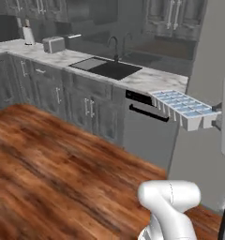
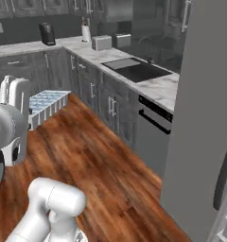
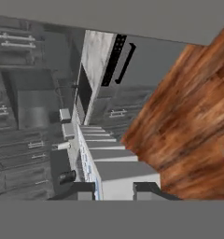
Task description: Open the freezer door, pick up the ice cube tray from the freezer, and place it on the dining counter.
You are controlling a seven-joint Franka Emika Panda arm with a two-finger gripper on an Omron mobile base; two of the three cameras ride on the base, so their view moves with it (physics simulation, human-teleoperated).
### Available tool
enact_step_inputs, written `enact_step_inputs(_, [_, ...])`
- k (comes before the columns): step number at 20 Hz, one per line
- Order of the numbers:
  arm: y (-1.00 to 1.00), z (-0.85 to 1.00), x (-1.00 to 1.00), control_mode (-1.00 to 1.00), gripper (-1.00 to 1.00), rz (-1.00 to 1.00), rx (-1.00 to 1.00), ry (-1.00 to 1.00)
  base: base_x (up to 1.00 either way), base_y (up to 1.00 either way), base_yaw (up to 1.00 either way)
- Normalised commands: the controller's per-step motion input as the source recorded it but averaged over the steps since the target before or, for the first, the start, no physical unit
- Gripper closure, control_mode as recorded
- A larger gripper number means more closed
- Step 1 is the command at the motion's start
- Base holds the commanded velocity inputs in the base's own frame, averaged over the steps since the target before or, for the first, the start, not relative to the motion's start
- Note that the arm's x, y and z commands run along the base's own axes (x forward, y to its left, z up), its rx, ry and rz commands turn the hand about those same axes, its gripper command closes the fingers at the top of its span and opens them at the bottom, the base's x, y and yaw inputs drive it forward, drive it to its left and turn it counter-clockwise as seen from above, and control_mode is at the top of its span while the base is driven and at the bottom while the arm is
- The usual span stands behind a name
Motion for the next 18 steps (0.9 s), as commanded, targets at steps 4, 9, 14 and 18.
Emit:
enact_step_inputs(4, [0.00,0.00,0.00,1.00,1.00,0.00,0.00,0.00,-0.01,0.00,1.00])
enact_step_inputs(9, [0.00,0.00,0.00,1.00,1.00,0.00,0.00,0.00,0.00,0.00,1.00])
enact_step_inputs(14, [0.00,0.00,0.00,1.00,1.00,0.00,0.00,0.00,0.00,0.00,1.00])
enact_step_inputs(18, [0.00,0.00,0.00,1.00,1.00,0.00,0.00,0.00,0.00,0.00,1.00])
